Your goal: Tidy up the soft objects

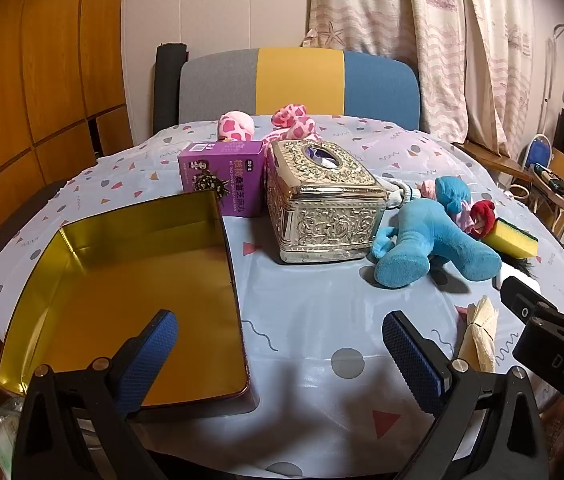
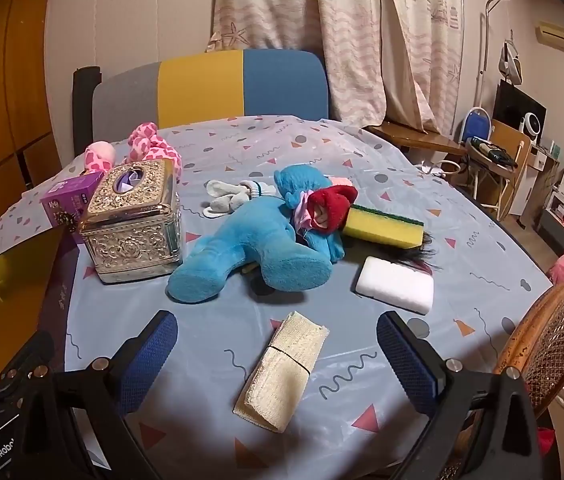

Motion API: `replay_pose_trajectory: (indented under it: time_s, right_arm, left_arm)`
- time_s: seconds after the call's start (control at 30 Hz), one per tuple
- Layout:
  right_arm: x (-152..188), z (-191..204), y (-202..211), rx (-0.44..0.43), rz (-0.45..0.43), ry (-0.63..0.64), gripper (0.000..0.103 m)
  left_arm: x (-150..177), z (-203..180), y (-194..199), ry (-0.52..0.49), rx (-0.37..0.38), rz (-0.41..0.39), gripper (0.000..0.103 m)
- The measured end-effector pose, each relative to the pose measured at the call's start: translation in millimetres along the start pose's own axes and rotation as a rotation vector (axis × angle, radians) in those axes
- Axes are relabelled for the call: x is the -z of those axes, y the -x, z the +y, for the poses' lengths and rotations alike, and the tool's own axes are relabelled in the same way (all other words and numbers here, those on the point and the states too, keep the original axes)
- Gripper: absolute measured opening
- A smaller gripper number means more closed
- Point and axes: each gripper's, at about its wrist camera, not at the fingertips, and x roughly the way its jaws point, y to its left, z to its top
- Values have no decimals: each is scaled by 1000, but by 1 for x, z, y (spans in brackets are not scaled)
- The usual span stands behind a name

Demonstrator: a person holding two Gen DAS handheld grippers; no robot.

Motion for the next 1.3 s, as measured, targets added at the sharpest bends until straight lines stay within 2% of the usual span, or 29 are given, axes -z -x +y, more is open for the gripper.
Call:
replay_pose_trajectory:
  time_s: [1.3]
  right_arm:
    - [1,-2,-5,1,16,-6,102]
  left_arm:
    - [3,1,-5,5,-2,26,103]
